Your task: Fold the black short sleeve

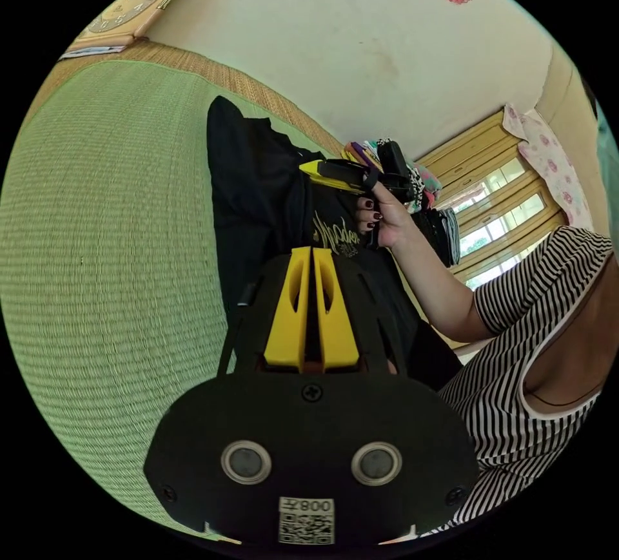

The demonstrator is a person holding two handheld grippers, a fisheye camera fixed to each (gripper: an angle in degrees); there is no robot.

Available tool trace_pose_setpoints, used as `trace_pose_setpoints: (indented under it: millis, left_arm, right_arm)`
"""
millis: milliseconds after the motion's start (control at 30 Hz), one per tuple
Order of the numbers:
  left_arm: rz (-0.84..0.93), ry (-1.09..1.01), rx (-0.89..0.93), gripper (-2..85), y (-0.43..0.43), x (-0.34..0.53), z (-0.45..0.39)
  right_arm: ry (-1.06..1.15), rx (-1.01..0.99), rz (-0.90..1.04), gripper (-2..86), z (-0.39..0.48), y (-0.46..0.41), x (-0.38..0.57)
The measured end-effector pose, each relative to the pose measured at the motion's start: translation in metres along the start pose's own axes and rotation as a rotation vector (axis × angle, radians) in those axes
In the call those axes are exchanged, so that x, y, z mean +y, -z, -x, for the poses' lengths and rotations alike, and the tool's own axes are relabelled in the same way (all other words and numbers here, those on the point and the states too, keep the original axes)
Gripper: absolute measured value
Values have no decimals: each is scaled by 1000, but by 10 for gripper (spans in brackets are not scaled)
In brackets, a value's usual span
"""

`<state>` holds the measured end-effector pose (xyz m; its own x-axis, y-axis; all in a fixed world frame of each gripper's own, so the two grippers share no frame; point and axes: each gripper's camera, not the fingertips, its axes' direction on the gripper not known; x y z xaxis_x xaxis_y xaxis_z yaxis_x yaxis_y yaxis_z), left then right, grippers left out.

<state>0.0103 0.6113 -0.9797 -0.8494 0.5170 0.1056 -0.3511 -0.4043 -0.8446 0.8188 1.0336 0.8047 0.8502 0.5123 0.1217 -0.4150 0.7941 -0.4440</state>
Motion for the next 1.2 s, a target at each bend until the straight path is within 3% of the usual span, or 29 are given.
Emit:
trace_pose_setpoints:
  millis: [233,467,667,867,1200]
  left_arm:
    - [-61,43,-103,15,-3,-11,-4]
    - [31,92,-171,29,-25,-26,-2]
    - [112,112,-130,34,-42,-35,6]
    - [56,151,-95,33,-42,-38,14]
    - [8,197,-94,5,-43,-40,23]
  right_arm:
    - [-29,41,6,17,-24,20,-4]
    - [-11,68,-22,36,-24,37,-12]
    - [160,99,30,65,13,25,-55]
    - [320,227,22,70,55,27,-94]
    - [331,118,288,72,33,-72,-158]
